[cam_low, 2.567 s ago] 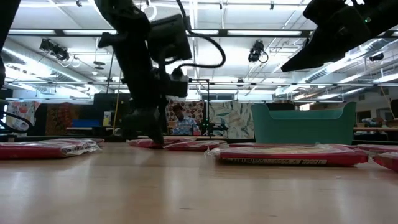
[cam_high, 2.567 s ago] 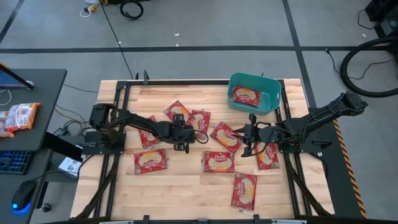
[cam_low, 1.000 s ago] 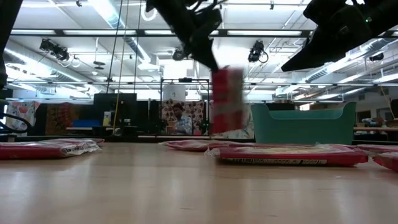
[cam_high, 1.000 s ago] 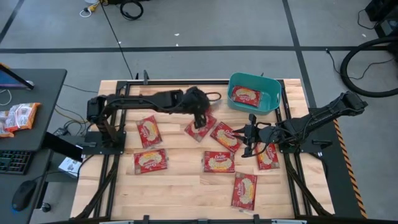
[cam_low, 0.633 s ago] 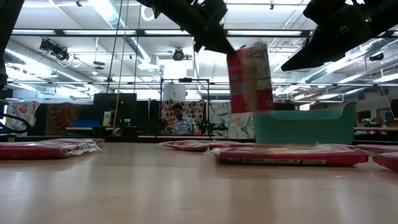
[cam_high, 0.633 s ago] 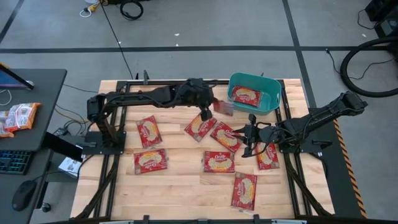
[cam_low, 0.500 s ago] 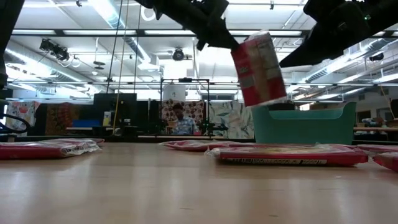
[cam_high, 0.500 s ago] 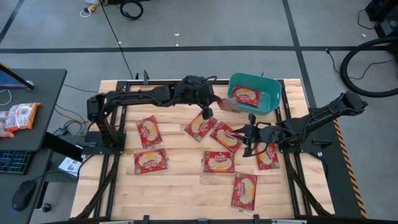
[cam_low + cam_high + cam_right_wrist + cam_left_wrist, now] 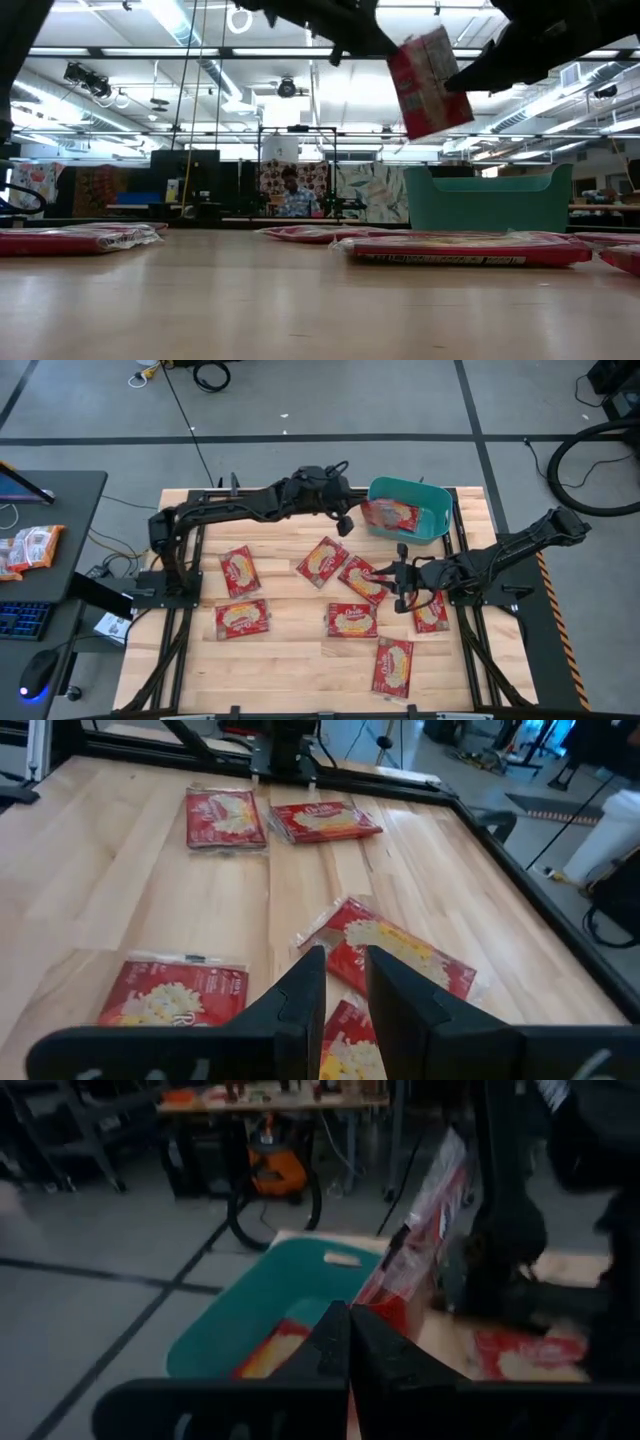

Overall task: Sort popcorn bags into baskets
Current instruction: Put the popcorn bag into the blue bin

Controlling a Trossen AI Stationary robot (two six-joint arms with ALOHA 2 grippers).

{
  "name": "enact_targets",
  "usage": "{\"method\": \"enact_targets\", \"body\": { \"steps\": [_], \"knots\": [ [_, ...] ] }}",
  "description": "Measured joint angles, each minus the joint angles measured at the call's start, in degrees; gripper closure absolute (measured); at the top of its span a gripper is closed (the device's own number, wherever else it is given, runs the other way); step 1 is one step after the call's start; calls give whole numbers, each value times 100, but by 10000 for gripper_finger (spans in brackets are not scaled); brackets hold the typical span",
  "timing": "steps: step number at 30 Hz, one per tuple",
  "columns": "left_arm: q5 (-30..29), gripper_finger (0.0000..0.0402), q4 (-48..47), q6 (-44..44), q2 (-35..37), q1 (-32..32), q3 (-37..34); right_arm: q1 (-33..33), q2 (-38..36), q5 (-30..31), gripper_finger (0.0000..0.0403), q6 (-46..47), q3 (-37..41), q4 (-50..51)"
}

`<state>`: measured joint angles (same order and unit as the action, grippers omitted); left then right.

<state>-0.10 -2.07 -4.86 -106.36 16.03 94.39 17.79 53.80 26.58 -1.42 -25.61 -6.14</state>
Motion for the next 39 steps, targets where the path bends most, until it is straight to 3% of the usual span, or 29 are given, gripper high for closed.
{"method": "enact_targets", "body": {
  "steps": [5,11,21,30,39],
  "knots": [
    [29,401,364,-589,-621,45,527,102,-109,40,323,-212,-7,-83],
    [509,401,944,-1409,-1222,143,1134,426,-400,132,323,-328,-2,101],
    [1265,401,1184,-2103,-2049,464,1861,1024,-999,75,323,773,-4,1512],
    [1381,401,1701,-3027,-2461,611,1994,1582,-1381,126,323,887,0,1596],
    [1375,401,1876,-3536,-2628,684,1985,2002,-1589,897,323,935,-1,1595]
  ]
}}
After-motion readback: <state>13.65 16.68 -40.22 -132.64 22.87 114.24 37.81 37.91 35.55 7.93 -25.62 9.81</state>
